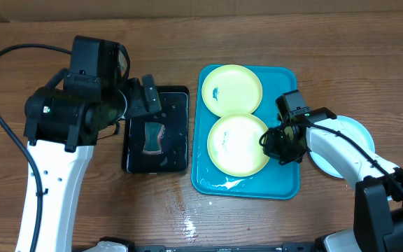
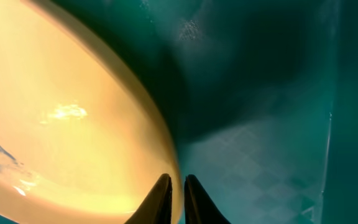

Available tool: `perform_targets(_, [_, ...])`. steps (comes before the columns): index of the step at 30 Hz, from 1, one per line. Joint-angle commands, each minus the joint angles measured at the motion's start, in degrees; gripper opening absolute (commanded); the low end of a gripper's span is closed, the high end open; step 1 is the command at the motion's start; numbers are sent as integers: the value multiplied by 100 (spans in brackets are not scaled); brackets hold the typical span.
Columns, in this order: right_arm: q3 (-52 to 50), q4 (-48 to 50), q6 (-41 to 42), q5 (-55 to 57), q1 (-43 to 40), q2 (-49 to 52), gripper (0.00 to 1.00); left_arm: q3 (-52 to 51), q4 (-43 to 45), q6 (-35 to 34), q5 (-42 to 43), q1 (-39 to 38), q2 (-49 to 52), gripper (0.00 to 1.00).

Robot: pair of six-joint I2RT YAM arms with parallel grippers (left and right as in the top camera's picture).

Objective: Clean dirty plates on tray and stack at the side

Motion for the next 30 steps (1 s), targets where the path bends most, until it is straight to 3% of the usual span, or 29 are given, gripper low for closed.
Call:
perform_targets(1, [31,-136,-658,52,0,13,4,-103,-28,109,529,-79,175,100])
perform_targets(8, [31,-378,-933,74,4,13,4,-162,-234,372,586,-101,520,98])
perform_targets(11, [42,-297,-933,74,-9,11,20,-162,-278,590,691,-153,570,91])
perform_targets(14, [173,-328,-960,72,-63,-63,22,-162,-313,608,599,-232,555,94])
perform_targets(18, [564,-529,-1139,76,-87,-417,24,-306,-328,514,24,-385,564,98])
perform_targets(21, [868,-754,-1193,79,-87,-713,26,-780,-210,-17,-581,-376,573,100])
perform_targets(25, [977,-914,-1152,74,-87,-1027,27,-1823,448,-184,-772,-269,577,100])
perform_targets(30, [970,-1266,-857,72,-87,-1088,28,-3351,1891,304,-457,-72,651,99])
